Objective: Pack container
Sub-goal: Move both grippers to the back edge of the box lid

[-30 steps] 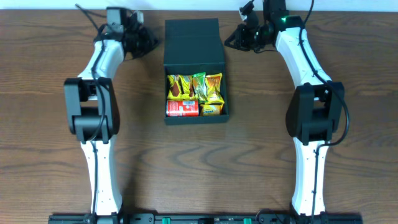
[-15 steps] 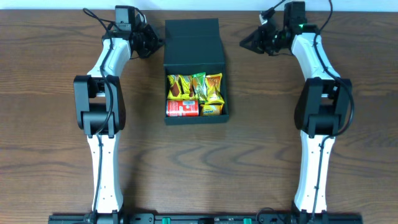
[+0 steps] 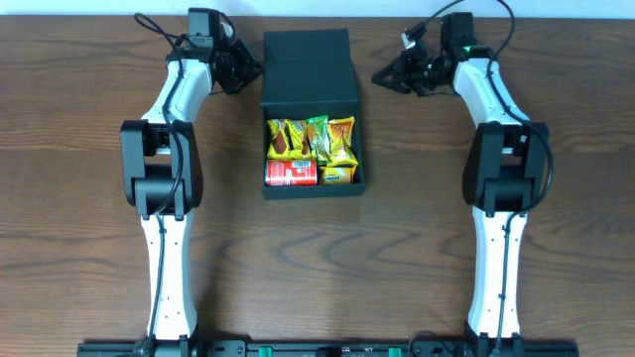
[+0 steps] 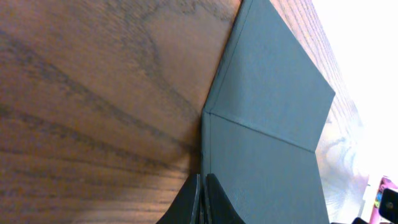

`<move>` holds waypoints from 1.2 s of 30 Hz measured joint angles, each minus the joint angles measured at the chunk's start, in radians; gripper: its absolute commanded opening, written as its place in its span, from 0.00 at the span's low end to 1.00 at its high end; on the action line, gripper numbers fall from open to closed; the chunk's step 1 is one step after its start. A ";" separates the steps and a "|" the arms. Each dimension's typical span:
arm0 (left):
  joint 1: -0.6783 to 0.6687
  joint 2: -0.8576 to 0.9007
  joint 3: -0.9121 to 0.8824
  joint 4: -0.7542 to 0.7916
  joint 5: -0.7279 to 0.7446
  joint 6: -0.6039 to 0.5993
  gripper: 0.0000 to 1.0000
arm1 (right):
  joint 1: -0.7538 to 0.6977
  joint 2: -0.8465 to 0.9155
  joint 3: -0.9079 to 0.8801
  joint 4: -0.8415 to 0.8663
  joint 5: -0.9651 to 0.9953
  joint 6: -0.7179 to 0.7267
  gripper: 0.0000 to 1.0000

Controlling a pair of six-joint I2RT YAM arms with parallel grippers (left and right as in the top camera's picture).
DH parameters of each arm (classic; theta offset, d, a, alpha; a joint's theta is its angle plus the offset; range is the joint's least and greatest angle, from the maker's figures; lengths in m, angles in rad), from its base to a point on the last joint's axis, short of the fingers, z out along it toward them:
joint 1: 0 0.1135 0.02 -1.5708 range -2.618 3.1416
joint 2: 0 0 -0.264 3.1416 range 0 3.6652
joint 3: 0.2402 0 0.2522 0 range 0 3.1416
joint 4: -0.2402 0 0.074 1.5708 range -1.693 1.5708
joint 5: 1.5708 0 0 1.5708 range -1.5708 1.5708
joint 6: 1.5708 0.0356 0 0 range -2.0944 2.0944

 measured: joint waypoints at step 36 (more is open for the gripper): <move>0.033 0.018 0.011 -0.016 0.076 -0.026 0.06 | 0.066 0.082 0.000 0.192 -0.074 0.206 0.01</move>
